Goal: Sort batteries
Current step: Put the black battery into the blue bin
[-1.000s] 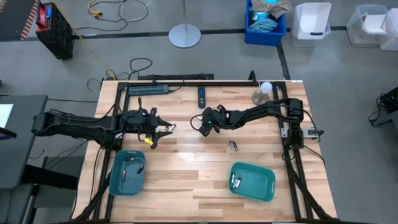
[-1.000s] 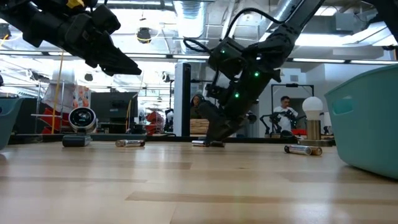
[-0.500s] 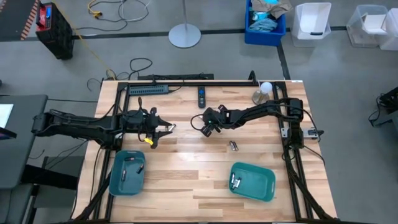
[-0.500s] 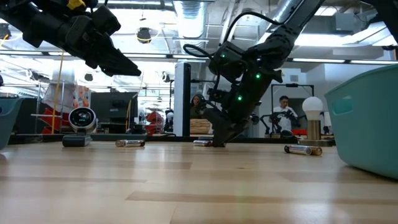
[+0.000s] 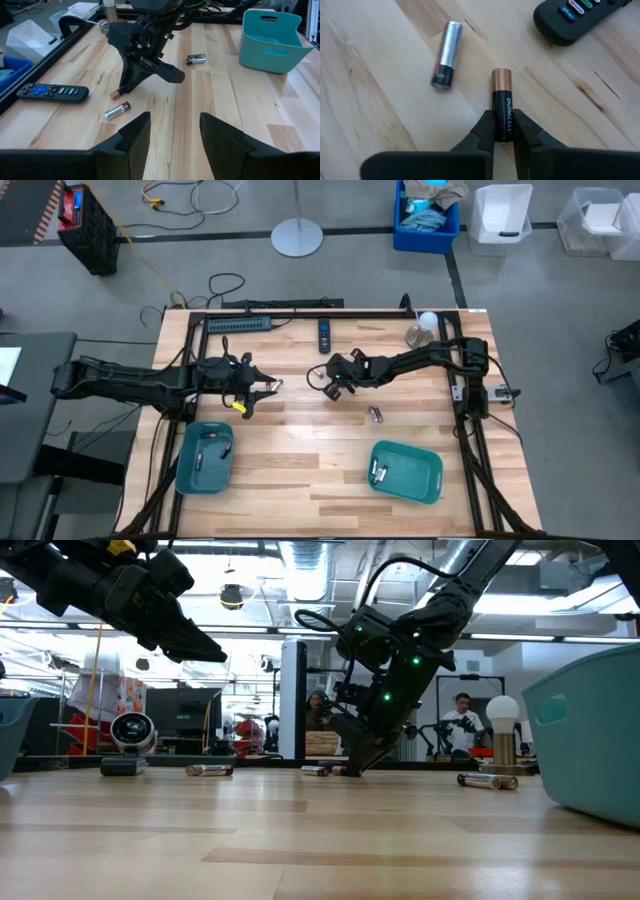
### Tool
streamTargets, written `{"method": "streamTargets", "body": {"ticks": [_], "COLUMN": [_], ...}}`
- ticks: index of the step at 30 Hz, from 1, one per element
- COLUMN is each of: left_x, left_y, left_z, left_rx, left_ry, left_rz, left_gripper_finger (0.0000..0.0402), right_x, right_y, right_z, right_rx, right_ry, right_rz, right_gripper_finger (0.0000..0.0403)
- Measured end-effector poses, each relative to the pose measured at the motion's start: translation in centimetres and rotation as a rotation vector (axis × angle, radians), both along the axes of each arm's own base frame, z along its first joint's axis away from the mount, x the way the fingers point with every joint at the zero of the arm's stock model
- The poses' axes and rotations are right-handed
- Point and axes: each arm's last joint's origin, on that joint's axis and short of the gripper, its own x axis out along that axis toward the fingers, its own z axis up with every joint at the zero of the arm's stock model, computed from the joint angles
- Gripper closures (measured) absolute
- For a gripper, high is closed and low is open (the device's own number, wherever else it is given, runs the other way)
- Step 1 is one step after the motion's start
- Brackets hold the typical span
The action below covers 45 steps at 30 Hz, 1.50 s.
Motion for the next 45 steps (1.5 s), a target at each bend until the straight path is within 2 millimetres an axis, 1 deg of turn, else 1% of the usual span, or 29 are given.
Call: {"method": "streamTargets", "body": {"ticks": [8,14,20,24,29,34,39,45], "left_x": [0.0,0.0,0.0,0.0,0.0,0.0,0.0,-0.2], "left_y": [0.0,0.0,0.0,0.0,0.0,0.0,0.0,0.0], "left_z": [-0.1,0.0,-0.1,-0.1,-0.1,-0.1,0.1,1.0], "left_rx": [-0.004,-0.012,-0.011,-0.010,-0.010,-0.009,-0.007,-0.024], "left_ry": [0.005,0.003,0.008,0.012,0.012,0.011,-0.014,-0.088], "left_rz": [0.001,0.004,0.003,0.002,0.002,0.002,0.002,0.008], "left_gripper_finger": [0.0235,0.0235,0.0235,0.0235,0.0235,0.0235,0.0235,0.0235], "right_x": [0.2,0.6,0.5,0.3,0.3,0.6,1.0,1.3], "right_y": [0.3,0.7,0.9,1.3,2.6,4.5,6.3,7.9], "right_z": [0.2,1.0,3.4,5.6,7.9,9.7,10.1,9.9], "right_rx": [-0.001,-0.005,-0.039,-0.076,-0.120,-0.120,-0.103,-0.091], "right_ry": [-0.018,-0.044,-0.104,-0.151,-0.224,-0.319,-0.374,-0.395], "right_rz": [0.007,0.017,0.036,0.082,0.179,0.324,0.433,0.470], "right_gripper_finger": [0.0360,0.0361,0.0362,0.0362,0.0362,0.0362,0.0362,0.0362]}}
